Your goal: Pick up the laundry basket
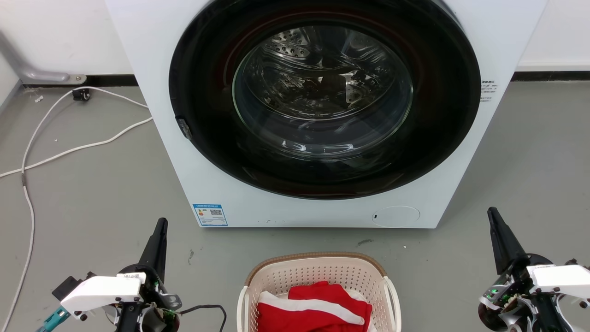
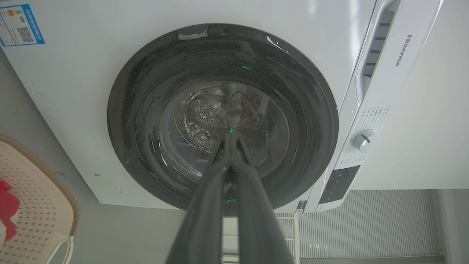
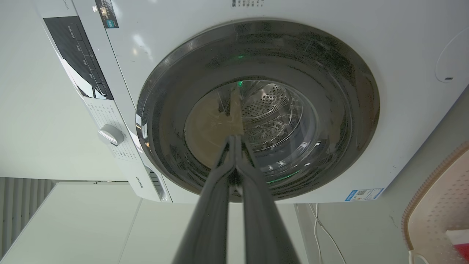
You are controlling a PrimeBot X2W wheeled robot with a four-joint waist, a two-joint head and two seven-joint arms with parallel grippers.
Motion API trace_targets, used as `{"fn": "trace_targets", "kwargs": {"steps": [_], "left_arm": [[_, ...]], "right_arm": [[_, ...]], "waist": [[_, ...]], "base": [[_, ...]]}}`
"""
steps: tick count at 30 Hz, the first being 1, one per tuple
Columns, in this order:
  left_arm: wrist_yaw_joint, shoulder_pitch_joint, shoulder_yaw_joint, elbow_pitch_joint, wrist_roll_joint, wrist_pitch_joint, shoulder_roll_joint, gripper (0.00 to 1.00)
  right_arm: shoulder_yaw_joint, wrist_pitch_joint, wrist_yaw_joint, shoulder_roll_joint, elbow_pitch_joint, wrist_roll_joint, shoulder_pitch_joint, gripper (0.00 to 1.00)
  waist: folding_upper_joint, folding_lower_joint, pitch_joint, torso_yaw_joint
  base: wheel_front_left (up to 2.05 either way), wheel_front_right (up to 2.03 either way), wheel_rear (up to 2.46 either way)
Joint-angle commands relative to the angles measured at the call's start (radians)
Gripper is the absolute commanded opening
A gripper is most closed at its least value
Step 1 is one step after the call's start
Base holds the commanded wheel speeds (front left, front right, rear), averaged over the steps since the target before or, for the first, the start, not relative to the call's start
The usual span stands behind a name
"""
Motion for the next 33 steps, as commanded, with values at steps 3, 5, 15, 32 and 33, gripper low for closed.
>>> {"fn": "trace_targets", "kwargs": {"steps": [3, 5, 15, 32, 33], "left_arm": [[-0.004, -0.007, 0.002, 0.0, -0.003, 0.001, -0.002, 0.0], [-0.004, -0.007, 0.002, 0.0, -0.003, 0.001, -0.002, 0.0], [-0.004, -0.007, 0.002, 0.0, -0.003, 0.001, -0.002, 0.0], [0.001, -0.007, -0.053, -0.029, 0.08, -0.066, -0.001, 1.0], [0.001, -0.007, -0.054, -0.034, 0.096, -0.071, -0.001, 1.0]], "right_arm": [[0.001, 0.0, 0.003, 0.005, 0.001, -0.001, -0.014, 0.0], [0.001, 0.0, 0.003, 0.005, 0.001, -0.001, -0.014, 0.0], [0.001, 0.0, 0.003, 0.005, 0.001, -0.001, -0.014, 0.0], [0.023, -0.066, 0.0, -0.001, -0.037, -0.071, 0.031, 1.0], [0.022, -0.071, 0.0, -0.001, -0.04, -0.088, 0.033, 1.0]], "waist": [[0.0, 0.0, 0.0, 0.0], [0.0, 0.0, 0.0, 0.0], [0.0, 0.0, 0.0, 0.0], [0.0, 0.0, 0.0, 0.002], [0.0, 0.0, 0.0, 0.002]], "base": [[0.0, 0.0, 0.0], [0.0, 0.0, 0.0], [0.0, 0.0, 0.0], [0.0, 0.0, 0.0], [0.0, 0.0, 0.0]]}}
